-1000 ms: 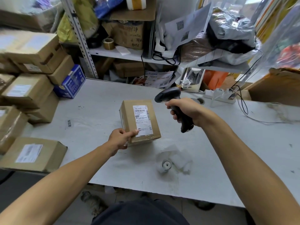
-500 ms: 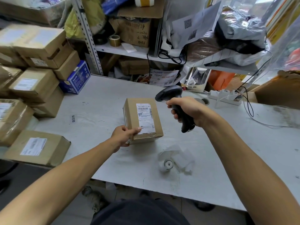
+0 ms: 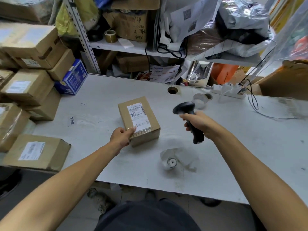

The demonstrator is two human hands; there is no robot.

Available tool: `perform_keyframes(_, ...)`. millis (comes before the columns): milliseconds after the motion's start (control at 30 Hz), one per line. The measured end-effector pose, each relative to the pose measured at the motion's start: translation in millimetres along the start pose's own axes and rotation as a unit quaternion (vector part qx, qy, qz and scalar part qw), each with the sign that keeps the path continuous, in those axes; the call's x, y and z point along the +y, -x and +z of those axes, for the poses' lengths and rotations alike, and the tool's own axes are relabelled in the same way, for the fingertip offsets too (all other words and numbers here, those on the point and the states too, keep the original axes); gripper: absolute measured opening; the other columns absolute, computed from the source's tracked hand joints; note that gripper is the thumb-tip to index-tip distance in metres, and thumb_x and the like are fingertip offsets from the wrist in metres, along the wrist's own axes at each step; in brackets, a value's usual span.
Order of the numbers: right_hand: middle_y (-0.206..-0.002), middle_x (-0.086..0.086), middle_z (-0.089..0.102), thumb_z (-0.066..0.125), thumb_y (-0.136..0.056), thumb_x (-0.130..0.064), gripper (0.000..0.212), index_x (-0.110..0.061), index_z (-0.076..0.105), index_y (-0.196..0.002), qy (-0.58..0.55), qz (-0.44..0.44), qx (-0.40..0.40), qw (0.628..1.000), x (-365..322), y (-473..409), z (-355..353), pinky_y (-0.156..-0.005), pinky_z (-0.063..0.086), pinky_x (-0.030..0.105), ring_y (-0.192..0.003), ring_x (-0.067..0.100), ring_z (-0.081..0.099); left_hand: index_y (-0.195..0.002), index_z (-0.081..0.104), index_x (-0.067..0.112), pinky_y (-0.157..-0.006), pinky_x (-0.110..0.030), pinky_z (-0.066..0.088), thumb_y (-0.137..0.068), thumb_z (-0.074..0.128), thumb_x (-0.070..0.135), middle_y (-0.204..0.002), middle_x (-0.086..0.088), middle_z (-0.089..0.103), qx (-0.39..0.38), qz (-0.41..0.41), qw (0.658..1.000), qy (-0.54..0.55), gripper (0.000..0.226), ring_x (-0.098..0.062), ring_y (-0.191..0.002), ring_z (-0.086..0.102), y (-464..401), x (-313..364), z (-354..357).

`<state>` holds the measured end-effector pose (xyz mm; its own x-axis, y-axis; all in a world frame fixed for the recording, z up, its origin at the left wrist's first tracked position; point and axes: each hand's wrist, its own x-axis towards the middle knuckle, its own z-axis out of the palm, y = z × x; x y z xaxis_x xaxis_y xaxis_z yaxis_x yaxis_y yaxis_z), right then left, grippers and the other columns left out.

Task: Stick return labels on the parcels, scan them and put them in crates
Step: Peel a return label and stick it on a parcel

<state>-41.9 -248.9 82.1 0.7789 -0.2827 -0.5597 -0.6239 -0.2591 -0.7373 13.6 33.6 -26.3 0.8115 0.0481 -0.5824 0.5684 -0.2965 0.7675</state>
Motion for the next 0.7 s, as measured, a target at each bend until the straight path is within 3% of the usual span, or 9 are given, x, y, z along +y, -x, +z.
perform_keyframes(100, -0.090, 0.010, 0.060, 0.063, -0.094, -0.037, 0.033, -0.005, 0.065, -0.103, 0.031, 0.056, 0.077, 0.995, 64, -14, -3, -0.074, 0.044, 0.035, -0.081, 0.024, 0.057, -0.098, 0.056, 0.010, -0.085, -0.044, 0.056, -0.101, 0.055, 0.043, -0.102, -0.010, 0.067, 0.037, 0.004, 0.998, 0.054, 0.033, -0.025, -0.089, 0.062, 6, -18, 6)
perform_keyframes(233, -0.086, 0.009, 0.064, 0.055, -0.095, -0.047, 0.040, -0.008, 0.063, -0.093, 0.069, 0.143, 0.159, 0.974, 137, -15, -8, -0.066, 0.044, 0.033, -0.078, 0.027, 0.060, -0.089, 0.054, 0.012, -0.073, -0.037, 0.047, -0.108, 0.036, 0.040, -0.086, -0.008, 0.060, 0.101, -0.034, 0.992, 0.072, 0.038, -0.022, -0.077, 0.055, 27, -57, 28)
perform_keyframes(300, -0.085, 0.010, 0.063, 0.053, -0.096, -0.053, 0.048, -0.007, 0.060, -0.085, 0.077, 0.166, 0.165, 0.969, 163, -13, -8, -0.063, 0.045, 0.033, -0.076, 0.026, 0.061, -0.086, 0.055, 0.012, -0.068, -0.033, 0.046, -0.107, 0.038, 0.033, -0.088, -0.011, 0.064, 0.084, -0.048, 0.994, 0.041, 0.035, -0.022, -0.076, 0.058, 37, -77, 41)
perform_keyframes(400, -0.093, 0.016, 0.062, 0.055, -0.096, -0.037, 0.035, -0.005, 0.056, -0.082, 0.110, 0.169, 0.167, 0.965, 182, -11, -6, -0.065, 0.045, 0.034, -0.076, 0.026, 0.057, -0.078, 0.056, 0.011, -0.070, -0.033, 0.047, -0.104, 0.039, 0.023, -0.085, -0.013, 0.066, 0.048, -0.043, 0.998, 0.003, 0.033, -0.024, -0.077, 0.061, 46, -93, 58)
perform_keyframes(467, -0.118, 0.021, 0.054, 0.063, -0.092, -0.035, 0.036, -0.003, 0.058, -0.107, 0.161, 0.165, 0.213, 0.949, 184, -7, 1, -0.086, 0.045, 0.041, -0.106, 0.035, 0.053, -0.077, 0.057, 0.011, -0.072, -0.034, 0.048, -0.106, 0.039, 0.027, -0.084, -0.013, 0.066, 0.032, -0.032, 0.999, -0.011, 0.037, -0.025, -0.078, 0.062, 49, -97, 67)
perform_keyframes(500, -0.130, 0.020, 0.045, 0.068, -0.088, -0.036, 0.052, -0.003, 0.052, -0.125, 0.177, 0.157, 0.253, 0.938, 183, -3, 7, -0.098, 0.039, 0.044, -0.120, 0.038, 0.044, -0.077, 0.058, 0.011, -0.072, -0.034, 0.048, -0.107, 0.039, 0.028, -0.084, -0.013, 0.067, 0.026, -0.026, 0.999, -0.016, 0.039, -0.025, -0.078, 0.063, 50, -97, 70)
perform_keyframes(533, -0.136, 0.018, 0.038, 0.072, -0.084, -0.033, 0.065, -0.005, 0.044, -0.135, 0.179, 0.128, 0.297, 0.929, 183, 3, 15, -0.104, 0.033, 0.045, -0.126, 0.038, 0.036, -0.077, 0.059, 0.012, -0.072, -0.034, 0.048, -0.107, 0.039, 0.029, -0.084, -0.012, 0.067, 0.022, -0.020, 0.999, -0.019, 0.040, -0.025, -0.079, 0.063, 50, -97, 74)
perform_keyframes(600, -0.132, 0.017, 0.037, 0.075, -0.077, -0.021, 0.067, -0.008, 0.044, -0.135, 0.220, -0.031, 0.336, 0.915, 183, 15, 32, -0.103, 0.032, 0.044, -0.121, 0.036, 0.035, -0.076, 0.060, 0.011, -0.071, -0.034, 0.048, -0.106, 0.039, 0.027, -0.084, -0.012, 0.067, 0.015, -0.013, 1.000, -0.019, 0.040, -0.026, -0.079, 0.063, 52, -96, 79)
perform_keyframes(700, -0.128, 0.014, 0.049, 0.073, -0.070, -0.003, 0.064, -0.013, 0.057, -0.131, 0.336, -0.310, 0.154, 0.876, 181, 18, 54, -0.096, 0.047, 0.047, -0.113, 0.034, 0.044, -0.077, 0.060, 0.011, -0.069, -0.032, 0.047, -0.107, 0.039, 0.027, -0.083, -0.010, 0.067, 0.011, 0.008, 1.000, -0.027, 0.040, -0.023, -0.077, 0.063, 58, -93, 86)
